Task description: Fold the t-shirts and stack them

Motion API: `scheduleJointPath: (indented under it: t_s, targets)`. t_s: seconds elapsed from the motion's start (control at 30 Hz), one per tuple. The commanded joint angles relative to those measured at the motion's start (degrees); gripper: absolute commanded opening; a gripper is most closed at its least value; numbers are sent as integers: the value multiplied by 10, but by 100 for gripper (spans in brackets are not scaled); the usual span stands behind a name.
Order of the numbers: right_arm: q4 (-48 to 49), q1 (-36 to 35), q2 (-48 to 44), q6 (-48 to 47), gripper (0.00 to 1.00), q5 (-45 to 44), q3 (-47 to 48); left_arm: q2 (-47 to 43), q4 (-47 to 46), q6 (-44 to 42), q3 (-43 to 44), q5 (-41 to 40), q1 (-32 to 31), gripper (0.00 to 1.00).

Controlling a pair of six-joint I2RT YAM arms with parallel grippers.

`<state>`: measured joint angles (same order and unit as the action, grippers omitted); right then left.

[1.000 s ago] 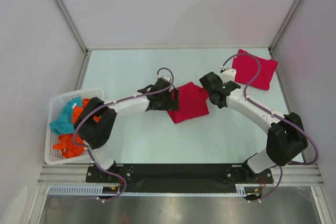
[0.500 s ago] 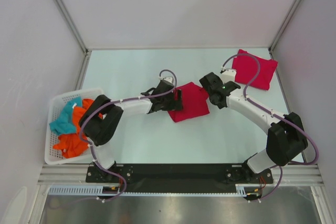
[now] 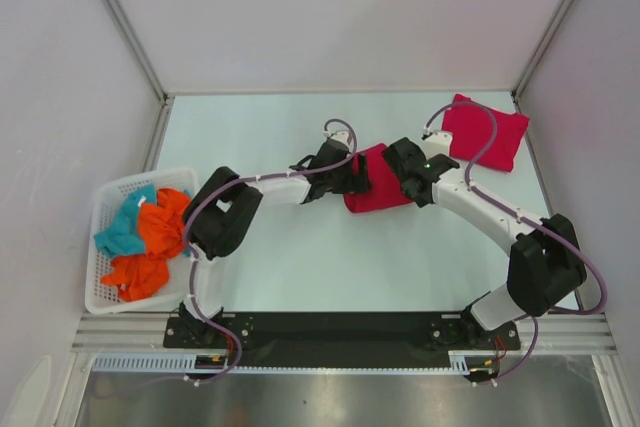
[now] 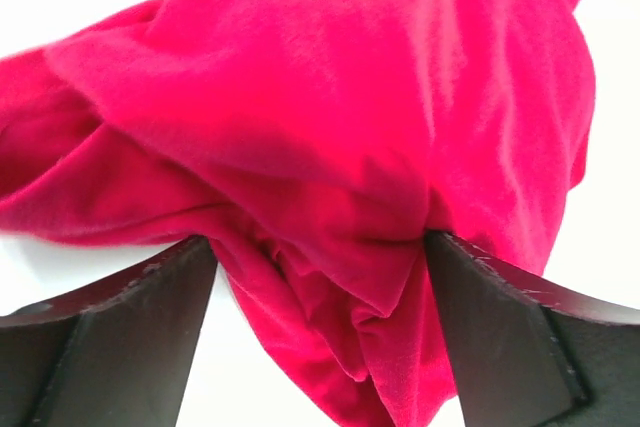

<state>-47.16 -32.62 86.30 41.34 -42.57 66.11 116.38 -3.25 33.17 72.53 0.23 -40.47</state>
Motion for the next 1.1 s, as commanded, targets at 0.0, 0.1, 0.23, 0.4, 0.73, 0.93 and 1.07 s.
scheduleJointPath:
  t_s: [0.0,0.1,0.23,0.4,0.73,0.93,1.07]
  targets:
    - [-10,15,-6,-3,48,-26,17,60,38,8,36,57,-9,86]
    - [-9,25,-12,-6,48,-27,18,61,35,11,52,85,-9,70]
    - [-9,36,-19,-14,48,-25,24,67,36,22,66,124,-9,51]
    - [-12,47,-34,-23,48,-23,23,92,63,22,139,141,-9,43]
    - [0,80,-54,-38,48,-1,15,189,202,-15,399,147,-8,28]
    - [2,105,-62,-48,48,7,12,230,257,-19,536,151,-11,22]
    - [2,119,-64,-48,48,11,15,222,263,-22,558,144,-12,19]
